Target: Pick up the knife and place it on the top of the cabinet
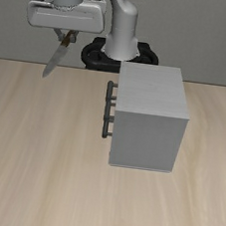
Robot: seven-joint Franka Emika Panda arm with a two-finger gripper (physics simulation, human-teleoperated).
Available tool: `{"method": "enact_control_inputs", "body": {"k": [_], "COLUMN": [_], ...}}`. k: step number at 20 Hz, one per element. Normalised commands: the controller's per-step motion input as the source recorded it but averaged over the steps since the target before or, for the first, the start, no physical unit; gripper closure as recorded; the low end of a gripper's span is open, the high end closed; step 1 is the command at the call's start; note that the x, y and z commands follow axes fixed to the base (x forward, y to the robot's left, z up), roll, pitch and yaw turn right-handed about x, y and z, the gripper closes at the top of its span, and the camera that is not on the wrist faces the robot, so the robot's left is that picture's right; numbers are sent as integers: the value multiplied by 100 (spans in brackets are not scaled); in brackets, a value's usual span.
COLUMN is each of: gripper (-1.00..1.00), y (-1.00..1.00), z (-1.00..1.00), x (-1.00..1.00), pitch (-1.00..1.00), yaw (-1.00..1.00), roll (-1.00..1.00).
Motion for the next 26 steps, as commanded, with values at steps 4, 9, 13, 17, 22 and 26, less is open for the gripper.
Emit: {"method": "enact_control_inputs", "body": {"k": [4, 9, 13, 17, 22, 26], "gripper": [100, 100, 100, 100, -100, -100], "y": [100, 100, 100, 100, 40, 0], "z": [0, 0, 0, 0, 0, 0], "x": [0, 0, 0, 0, 0, 0], "pitch": [0, 0, 0, 0, 0, 0], "yaw": [0, 0, 0, 0, 0, 0], "roll": [0, 0, 0, 0, 0, 0]}}
